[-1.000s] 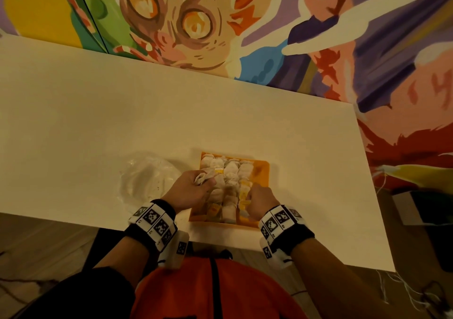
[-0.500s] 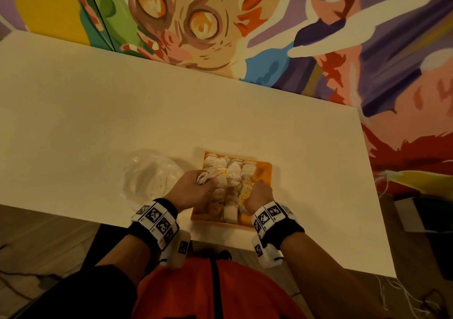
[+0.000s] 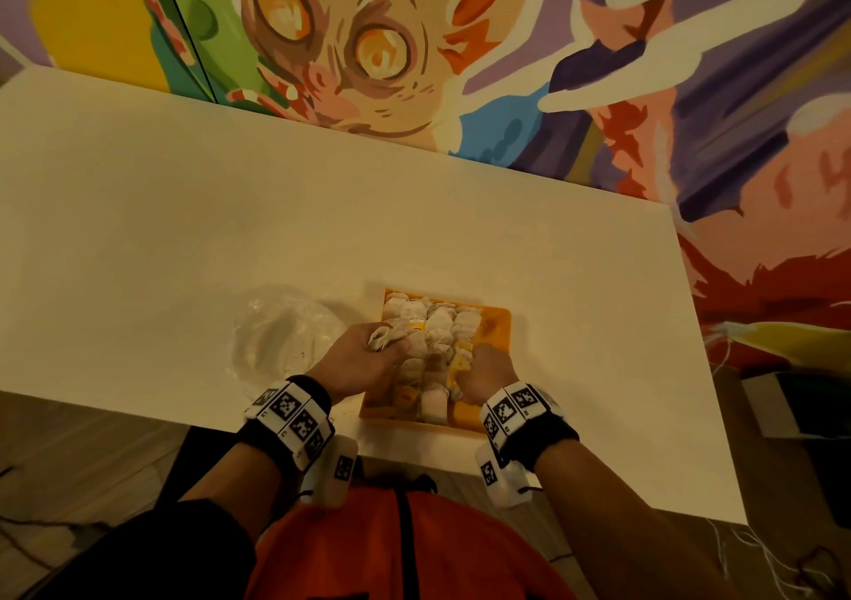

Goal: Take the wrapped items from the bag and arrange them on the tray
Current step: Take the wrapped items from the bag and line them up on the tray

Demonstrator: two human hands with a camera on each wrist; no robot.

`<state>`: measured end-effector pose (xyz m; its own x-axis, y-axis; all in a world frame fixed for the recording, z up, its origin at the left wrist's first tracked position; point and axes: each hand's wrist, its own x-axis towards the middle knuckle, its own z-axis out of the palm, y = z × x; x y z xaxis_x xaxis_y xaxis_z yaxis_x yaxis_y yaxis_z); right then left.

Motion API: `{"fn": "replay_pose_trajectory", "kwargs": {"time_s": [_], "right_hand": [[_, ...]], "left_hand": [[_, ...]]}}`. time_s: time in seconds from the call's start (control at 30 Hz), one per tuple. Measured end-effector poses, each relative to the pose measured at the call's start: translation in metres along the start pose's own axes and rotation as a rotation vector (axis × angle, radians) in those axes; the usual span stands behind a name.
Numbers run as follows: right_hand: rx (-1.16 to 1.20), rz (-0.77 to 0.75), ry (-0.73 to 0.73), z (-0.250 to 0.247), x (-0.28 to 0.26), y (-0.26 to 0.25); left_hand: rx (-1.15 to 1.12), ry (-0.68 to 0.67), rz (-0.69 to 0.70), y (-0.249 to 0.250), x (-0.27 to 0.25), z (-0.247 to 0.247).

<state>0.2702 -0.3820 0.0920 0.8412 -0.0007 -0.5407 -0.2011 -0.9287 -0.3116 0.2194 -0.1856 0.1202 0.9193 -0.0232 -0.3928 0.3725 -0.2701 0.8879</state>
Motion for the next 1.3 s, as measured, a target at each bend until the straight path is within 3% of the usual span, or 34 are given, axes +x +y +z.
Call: {"fn": "replay_pose_trajectory", "kwargs": {"time_s": [0.07,0.2,0.33,0.47,0.63,0.87,1.07,1.3], "right_hand": [[-0.07,-0.019,-0.07,-0.008,-0.006,0.0],[-0.003,-0.056,0.066,-0.023,-0.016,-0.008],[0.29,-0.353,0.177,-0.039,-0.028,-0.025],[0.521,-0.536,0.027,-0.039,-0.042,-0.045],[0.524,-0.533,0.081,-0.032,-0.037,-0.047],[0.677,-0.546,0.158,-0.033,-0.029,-0.029],[0.532,-0.608,0.155,-0.032,-0.03,-0.023],[0.591,-0.536,0.098,-0.023,-0.031,-0.021]], "left_hand": [[-0.047,-0.024,-0.001,0.001,-0.002,-0.002],[-0.161,-0.053,-0.023,0.009,-0.008,-0.004],[-0.227,-0.094,-0.018,0.017,-0.011,-0.006],[-0.245,-0.17,0.009,0.025,-0.015,-0.005],[-0.258,-0.182,0.019,0.027,-0.017,-0.004],[-0.19,-0.058,-0.021,0.015,-0.012,-0.011],[-0.008,0.045,0.211,0.021,-0.004,-0.01],[-0.035,0.096,0.289,0.018,0.002,0.001]]}}
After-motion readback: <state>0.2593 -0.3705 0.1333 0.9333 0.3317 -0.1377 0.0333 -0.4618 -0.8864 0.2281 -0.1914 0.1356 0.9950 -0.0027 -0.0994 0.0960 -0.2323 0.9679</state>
